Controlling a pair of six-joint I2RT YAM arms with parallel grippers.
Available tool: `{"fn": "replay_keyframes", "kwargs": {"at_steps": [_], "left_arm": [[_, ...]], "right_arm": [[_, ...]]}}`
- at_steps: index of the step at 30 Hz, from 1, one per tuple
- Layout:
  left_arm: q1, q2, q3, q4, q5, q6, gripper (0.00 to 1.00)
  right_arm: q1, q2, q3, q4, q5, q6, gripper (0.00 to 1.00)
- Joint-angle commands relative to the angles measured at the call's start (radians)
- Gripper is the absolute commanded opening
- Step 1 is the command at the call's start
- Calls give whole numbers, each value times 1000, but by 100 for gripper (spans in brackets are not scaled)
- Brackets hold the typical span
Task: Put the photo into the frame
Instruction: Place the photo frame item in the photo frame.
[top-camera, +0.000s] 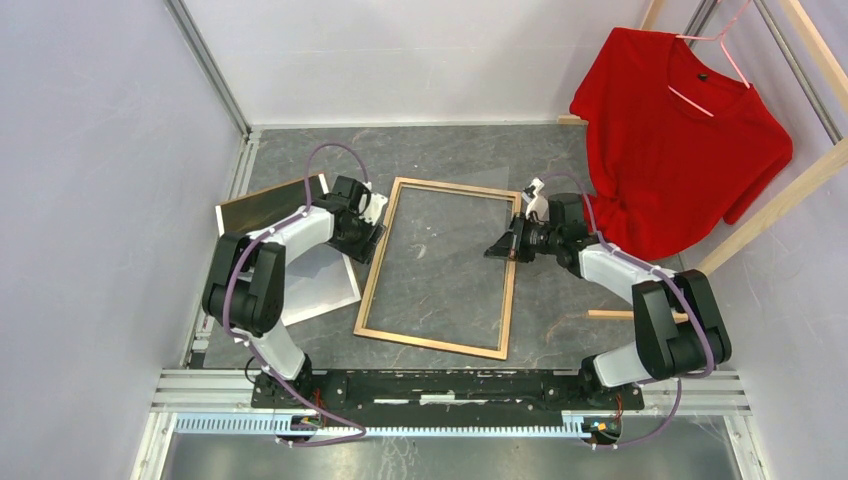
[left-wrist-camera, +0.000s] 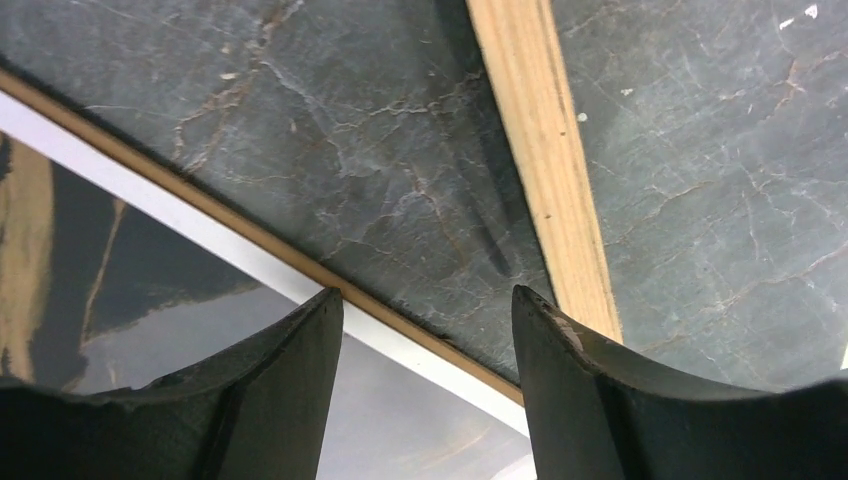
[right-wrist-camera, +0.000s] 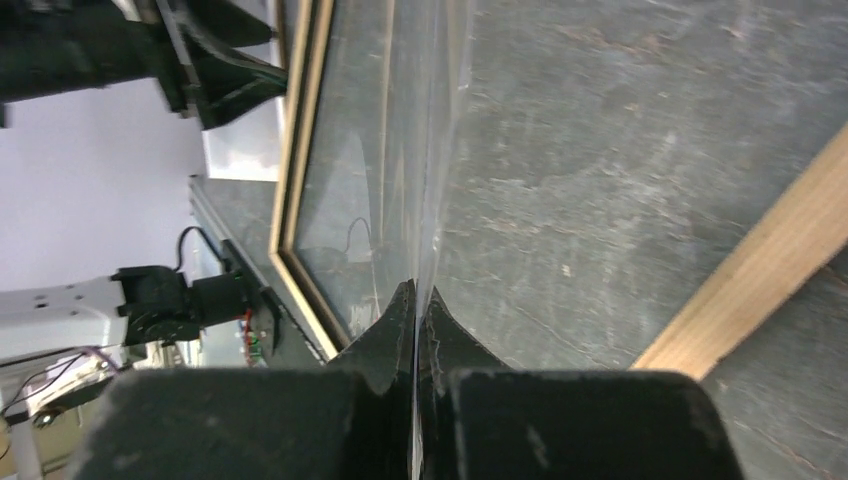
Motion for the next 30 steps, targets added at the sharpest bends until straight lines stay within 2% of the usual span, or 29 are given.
{"fn": "replay_keyframes", "kwargs": {"at_steps": [1,7,12,14,18,25,27,30], "left_arm": [[-25,10,-18,52,-18,-2,69],[-27,13,-31,53,-4,3,66],[-25,4,-37,43,29,8,62],[-20,-2,-34,31,53,11,58],[16,-17,-12,3,125,11,51],[129,-46,46,-53,218,29,50],[164,-54,65,-71,220,39,50],[200,-70,80,-74,192,51,50]], "right_arm": [[0,-46,-15,169,-125,95,0],[-8,-40,-34,252,-171,184,0],[-14,-52,-75,466,-246,375,0],[-15,-64,-73,498,-259,416,0],[-15,-98,-65,517,-268,458,0],[-15,-157,-51,492,-276,463,0],[-14,-161,-37,426,-270,417,0],[-15,-148,-50,425,-266,421,0]]}}
